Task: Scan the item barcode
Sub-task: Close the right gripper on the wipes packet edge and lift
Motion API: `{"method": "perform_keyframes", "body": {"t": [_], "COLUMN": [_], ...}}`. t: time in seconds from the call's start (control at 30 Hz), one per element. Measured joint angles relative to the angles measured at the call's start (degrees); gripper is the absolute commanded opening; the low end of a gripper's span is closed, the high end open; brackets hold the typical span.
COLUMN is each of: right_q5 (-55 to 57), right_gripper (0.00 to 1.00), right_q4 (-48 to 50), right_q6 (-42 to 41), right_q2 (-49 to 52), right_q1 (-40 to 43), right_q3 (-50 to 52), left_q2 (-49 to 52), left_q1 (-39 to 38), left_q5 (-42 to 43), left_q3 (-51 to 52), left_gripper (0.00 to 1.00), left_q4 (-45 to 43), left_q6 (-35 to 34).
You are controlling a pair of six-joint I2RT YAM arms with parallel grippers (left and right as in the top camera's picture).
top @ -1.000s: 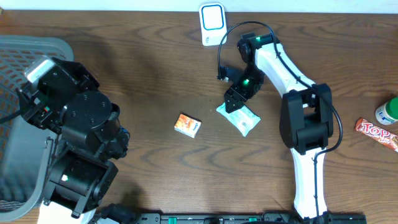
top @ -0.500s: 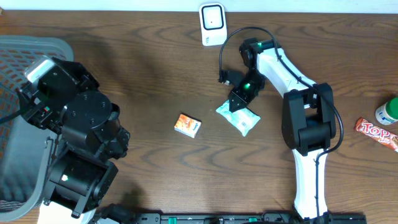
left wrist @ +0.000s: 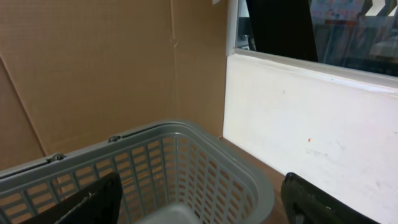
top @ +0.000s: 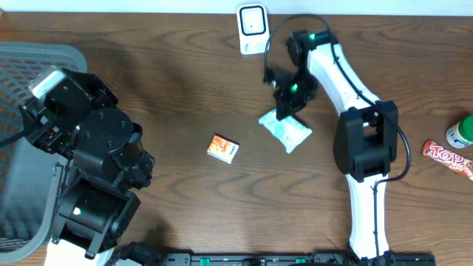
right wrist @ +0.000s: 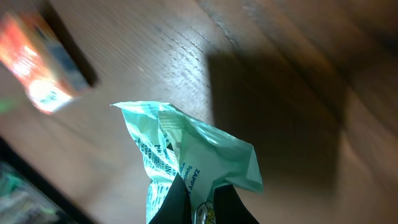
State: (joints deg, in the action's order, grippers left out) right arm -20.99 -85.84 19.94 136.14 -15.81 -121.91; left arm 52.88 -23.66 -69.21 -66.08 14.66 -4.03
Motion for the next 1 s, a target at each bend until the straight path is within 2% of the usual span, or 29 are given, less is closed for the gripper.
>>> {"method": "perform_keyframes", "body": {"t": [0.23, 0.5, 0.73, 1.0], "right_q5": [-6.4, -21.6, -19.9, -17.0], "right_gripper": [0.01, 0.02, 0.01, 0.01], "right_q4": [-11.4, -11.5, -11.4, -11.4], "right_q6": [-15.5, -21.2, -23.9, -27.0], "right_q2": [0.0, 0.0, -3.1, -17.4], "right_q1": [0.0, -0.5, -1.2, -1.1], "right_q3": [-7.0, -7.3, -7.3, -7.4], "left_q2": [0.0, 0.0, 0.0, 0.0], "left_q1": [0.0, 0.0, 0.0, 0.0], "left_q5": [0.0, 0.0, 0.0, 0.0], "left_q3": [0.0, 0.0, 0.0, 0.0], "left_gripper": [0.82, 0.82, 0.82, 0.82], "left_q4": [0.0, 0.0, 0.0, 0.0], "left_q6": [0.0, 0.0, 0.0, 0.0]}}
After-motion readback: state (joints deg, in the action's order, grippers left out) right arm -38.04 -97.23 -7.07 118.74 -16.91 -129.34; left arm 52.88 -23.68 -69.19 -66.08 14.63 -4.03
